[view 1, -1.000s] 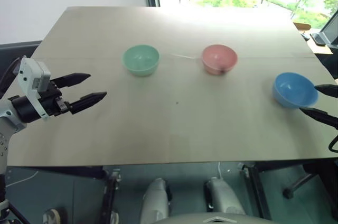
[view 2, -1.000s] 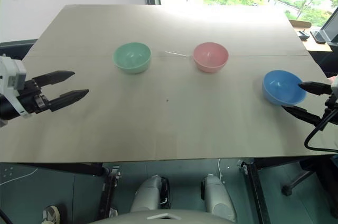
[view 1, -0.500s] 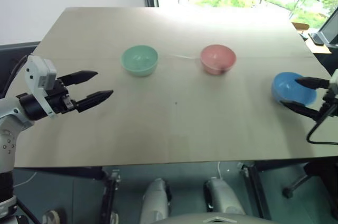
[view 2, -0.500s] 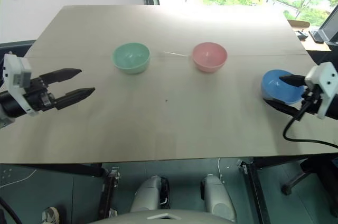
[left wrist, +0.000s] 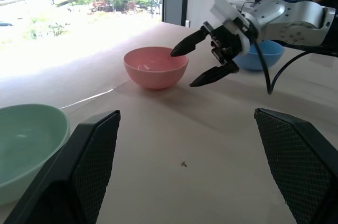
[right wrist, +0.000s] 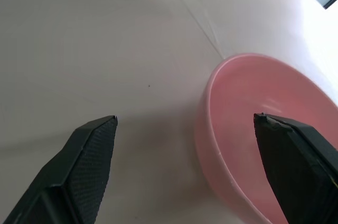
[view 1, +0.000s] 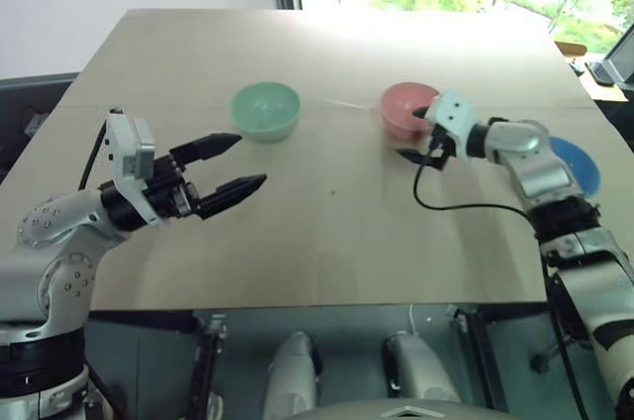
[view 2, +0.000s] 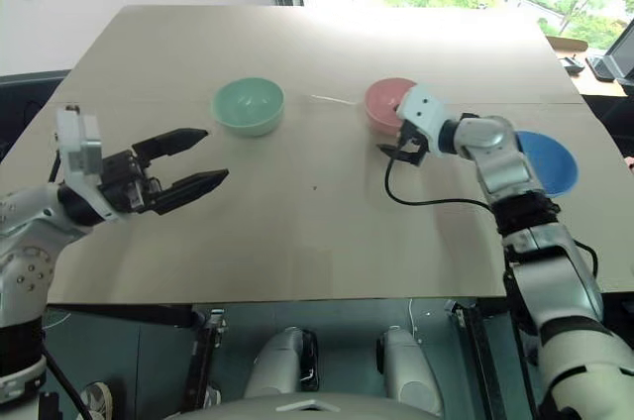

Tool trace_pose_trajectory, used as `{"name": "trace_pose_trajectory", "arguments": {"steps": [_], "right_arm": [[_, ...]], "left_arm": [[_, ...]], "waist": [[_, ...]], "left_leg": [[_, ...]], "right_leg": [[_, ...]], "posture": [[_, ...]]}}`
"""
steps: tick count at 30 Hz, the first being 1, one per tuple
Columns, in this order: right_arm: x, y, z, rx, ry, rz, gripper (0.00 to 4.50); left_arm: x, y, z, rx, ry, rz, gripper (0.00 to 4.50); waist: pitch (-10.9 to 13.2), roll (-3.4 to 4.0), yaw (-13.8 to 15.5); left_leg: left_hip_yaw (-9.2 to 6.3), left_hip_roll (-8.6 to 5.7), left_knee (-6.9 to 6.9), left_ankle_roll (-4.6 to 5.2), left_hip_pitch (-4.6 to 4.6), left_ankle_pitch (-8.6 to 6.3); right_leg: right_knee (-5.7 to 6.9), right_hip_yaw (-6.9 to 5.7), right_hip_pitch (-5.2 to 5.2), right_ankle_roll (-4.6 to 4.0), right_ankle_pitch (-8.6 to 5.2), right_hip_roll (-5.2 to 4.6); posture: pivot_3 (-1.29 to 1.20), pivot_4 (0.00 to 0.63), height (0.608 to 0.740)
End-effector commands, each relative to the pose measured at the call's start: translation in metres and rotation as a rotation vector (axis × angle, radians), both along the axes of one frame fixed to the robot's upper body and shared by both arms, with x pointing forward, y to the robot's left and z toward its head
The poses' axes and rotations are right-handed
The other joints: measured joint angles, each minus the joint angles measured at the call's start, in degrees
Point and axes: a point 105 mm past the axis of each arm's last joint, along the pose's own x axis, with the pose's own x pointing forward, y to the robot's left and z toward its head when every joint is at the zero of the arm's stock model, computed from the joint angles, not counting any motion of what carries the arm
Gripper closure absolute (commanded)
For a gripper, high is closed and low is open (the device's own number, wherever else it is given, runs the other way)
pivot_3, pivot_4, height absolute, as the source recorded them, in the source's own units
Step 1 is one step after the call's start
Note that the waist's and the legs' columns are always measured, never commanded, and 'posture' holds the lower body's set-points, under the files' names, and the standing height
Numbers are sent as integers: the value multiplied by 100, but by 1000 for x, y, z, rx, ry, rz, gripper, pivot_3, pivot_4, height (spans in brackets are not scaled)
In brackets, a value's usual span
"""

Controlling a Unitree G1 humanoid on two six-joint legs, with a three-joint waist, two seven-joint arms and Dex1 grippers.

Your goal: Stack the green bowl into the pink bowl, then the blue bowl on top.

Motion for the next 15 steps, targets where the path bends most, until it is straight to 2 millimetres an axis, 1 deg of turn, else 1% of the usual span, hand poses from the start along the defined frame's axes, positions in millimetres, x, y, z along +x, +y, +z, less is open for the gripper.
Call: {"name": "trace_pose_trajectory", "arguments": {"steps": [1,4,5,6,9,10,12,13,15], "right_arm": [[9,5,12,11,-55,12,130],[13,10,7,-12,-55,20,885],[14,11,5,-19,-49,25,1266],[15,13,3,-28,-47,24,1800],[17,16,-1,-50,-47,30,3055],[17,18,-1,-50,-47,34,3369],[17,20,-1,-48,-49,39,4235],[17,21,0,-49,-55,42,4416],[17,22,3,-49,-70,52,4416]], "left_arm": [[-12,-4,9,-6,-65,28,181],[-18,-5,5,-10,-63,47,181],[-19,-5,5,-12,-63,51,181],[-19,-6,5,-13,-65,55,181],[-20,-6,7,-12,-73,70,181],[-20,-6,7,-12,-76,77,181],[-21,-6,8,-12,-78,84,181],[-21,-6,8,-13,-78,86,181],[-22,-6,8,-12,-78,88,181]], "waist": [[0,0,-21],[1,1,-36],[1,1,-46],[1,1,-46],[0,1,-46],[0,1,-46],[0,1,-45],[1,2,-45],[0,2,-47]], "left_leg": [[0,0,0,0,1,0],[-4,1,7,-1,5,1],[-5,1,9,-2,7,1],[-6,1,13,-2,10,1],[-10,1,16,-1,15,1],[-11,1,16,-1,16,1],[-12,1,17,-2,14,1],[-12,1,17,-2,14,1],[-11,0,17,-2,13,1]], "right_leg": [[3,0,0,0,0,0],[24,-2,0,0,0,1],[30,-2,0,0,0,1],[37,-2,1,0,0,1],[43,-4,5,0,1,2],[44,-5,6,-1,1,2],[43,-6,6,-1,1,2],[43,-6,6,-1,1,2],[42,-6,6,-1,1,1]], "posture": [[0,150,740],[0,150,740],[0,150,740],[0,150,740],[0,150,740],[0,150,740],[0,150,740],[0,150,740],[0,150,740]]}}
